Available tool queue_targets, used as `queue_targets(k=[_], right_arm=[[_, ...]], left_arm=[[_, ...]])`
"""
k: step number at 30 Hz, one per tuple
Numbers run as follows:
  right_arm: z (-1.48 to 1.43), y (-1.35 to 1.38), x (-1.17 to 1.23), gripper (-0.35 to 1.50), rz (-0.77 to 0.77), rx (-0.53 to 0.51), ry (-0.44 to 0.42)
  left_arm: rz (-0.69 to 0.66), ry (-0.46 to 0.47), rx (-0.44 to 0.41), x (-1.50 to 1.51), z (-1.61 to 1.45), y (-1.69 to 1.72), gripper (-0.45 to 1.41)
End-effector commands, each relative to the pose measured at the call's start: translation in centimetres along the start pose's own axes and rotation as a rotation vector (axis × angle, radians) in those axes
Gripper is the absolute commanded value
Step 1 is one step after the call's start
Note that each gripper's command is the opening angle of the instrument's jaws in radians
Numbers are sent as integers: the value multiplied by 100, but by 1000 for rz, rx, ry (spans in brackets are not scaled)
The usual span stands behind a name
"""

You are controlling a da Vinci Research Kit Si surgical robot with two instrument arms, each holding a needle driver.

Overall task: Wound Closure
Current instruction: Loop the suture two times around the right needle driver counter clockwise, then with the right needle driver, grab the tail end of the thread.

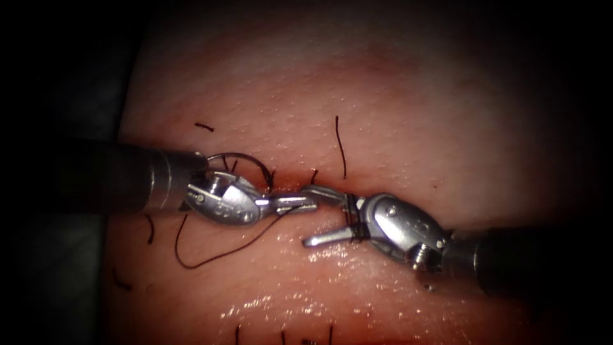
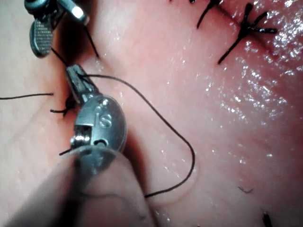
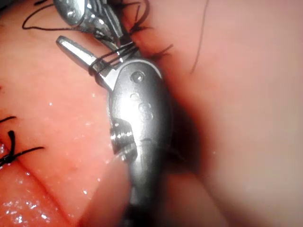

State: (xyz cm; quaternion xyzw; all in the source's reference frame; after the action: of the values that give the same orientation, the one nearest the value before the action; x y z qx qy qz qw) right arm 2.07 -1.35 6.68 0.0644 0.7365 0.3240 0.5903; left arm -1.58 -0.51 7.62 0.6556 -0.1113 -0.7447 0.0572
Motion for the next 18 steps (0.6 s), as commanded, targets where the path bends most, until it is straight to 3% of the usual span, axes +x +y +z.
queue_targets(k=[1,6,10,15,18], right_arm=[[-1,2,-6,103,0,-43,-2],[-13,8,-2,101,-27,-217,-34],[-16,9,0,118,-4,-396,-131],[-20,12,2,103,94,-493,-95],[-19,17,5,116,146,-541,-84]], left_arm=[[5,-1,0,-3,6,6,-45],[17,-10,-9,3,8,27,-45],[21,-19,-14,14,17,41,-45],[22,-25,-10,25,22,45,-45],[22,-26,-9,31,24,46,-45]])
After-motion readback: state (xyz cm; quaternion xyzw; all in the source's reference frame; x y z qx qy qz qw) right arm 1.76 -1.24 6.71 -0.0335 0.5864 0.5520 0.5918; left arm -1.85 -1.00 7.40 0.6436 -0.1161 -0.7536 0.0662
